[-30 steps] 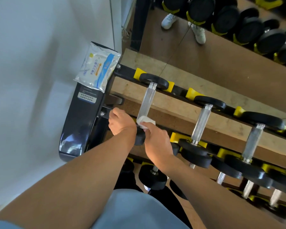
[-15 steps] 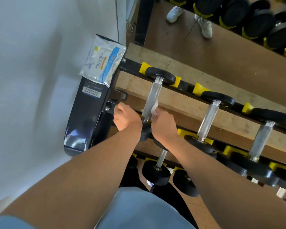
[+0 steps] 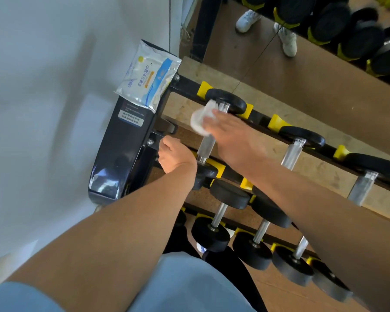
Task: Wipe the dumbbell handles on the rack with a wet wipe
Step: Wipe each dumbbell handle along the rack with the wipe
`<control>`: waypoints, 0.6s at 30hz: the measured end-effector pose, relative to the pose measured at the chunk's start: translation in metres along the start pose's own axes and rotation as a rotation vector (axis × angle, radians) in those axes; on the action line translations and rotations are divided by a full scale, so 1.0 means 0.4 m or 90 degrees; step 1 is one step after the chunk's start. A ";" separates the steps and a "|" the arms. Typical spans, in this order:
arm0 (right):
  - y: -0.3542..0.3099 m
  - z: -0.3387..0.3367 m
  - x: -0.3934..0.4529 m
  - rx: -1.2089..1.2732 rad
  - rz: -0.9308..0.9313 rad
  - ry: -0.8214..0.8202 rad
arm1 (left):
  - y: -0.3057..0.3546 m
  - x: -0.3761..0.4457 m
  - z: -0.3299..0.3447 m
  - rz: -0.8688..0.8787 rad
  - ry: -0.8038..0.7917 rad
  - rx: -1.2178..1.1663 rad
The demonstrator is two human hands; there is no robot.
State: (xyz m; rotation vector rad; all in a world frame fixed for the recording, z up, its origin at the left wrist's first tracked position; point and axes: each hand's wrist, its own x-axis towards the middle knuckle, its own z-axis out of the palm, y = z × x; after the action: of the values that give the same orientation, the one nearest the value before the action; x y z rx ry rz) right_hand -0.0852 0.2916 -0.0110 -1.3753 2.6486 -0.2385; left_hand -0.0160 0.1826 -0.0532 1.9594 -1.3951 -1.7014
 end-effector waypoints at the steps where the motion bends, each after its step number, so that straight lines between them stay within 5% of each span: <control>1: 0.001 0.034 -0.005 -0.030 -0.071 -0.118 | 0.000 -0.001 0.001 -0.003 0.007 -0.012; 3: -0.009 0.072 -0.027 -0.029 -0.126 -0.240 | 0.000 -0.002 0.002 -0.004 0.013 -0.031; 11: -0.059 0.051 -0.121 0.212 0.100 -0.185 | -0.005 0.002 0.003 0.005 0.014 -0.028; 18: -0.102 0.043 -0.152 0.184 0.288 -0.185 | -0.003 0.001 0.002 0.005 0.006 0.001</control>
State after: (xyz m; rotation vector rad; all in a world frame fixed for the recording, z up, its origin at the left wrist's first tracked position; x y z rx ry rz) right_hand -0.0146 0.3172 -0.0160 -0.6473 2.4708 -0.3204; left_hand -0.0161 0.1831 -0.0544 1.9570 -1.3995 -1.6857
